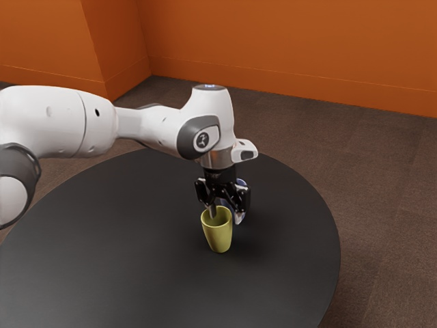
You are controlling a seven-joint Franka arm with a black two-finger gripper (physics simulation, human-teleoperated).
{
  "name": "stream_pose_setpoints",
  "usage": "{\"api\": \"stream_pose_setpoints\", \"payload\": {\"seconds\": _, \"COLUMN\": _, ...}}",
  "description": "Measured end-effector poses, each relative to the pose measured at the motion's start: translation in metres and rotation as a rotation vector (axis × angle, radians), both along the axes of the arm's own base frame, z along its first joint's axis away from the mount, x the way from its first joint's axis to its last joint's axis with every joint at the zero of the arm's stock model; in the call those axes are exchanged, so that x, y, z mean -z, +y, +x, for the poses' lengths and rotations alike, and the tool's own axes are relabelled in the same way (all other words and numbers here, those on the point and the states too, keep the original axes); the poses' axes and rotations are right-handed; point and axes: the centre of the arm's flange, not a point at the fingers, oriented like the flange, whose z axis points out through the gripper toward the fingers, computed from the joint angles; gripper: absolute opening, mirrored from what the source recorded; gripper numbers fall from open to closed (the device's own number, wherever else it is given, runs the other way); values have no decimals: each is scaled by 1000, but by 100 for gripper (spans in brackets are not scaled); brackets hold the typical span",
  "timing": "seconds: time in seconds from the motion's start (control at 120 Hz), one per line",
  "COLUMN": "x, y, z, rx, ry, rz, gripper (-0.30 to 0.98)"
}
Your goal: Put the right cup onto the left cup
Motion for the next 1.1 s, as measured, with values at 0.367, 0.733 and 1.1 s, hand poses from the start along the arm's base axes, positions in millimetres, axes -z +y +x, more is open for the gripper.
{"api": "stream_pose_setpoints", "payload": {"seconds": 0.367, "x": 10, "y": -4, "z": 3, "rx": -6, "ry": 11, "rz": 0, "gripper": 27}}
{"api": "stream_pose_setpoints", "payload": {"seconds": 0.733, "x": 11, "y": -4, "z": 3, "rx": -29, "ry": 13, "rz": 2, "gripper": -2}}
{"api": "stream_pose_setpoints", "payload": {"seconds": 1.1, "x": 11, "y": -4, "z": 3, "rx": -57, "ry": 13, "rz": 12, "gripper": -9}}
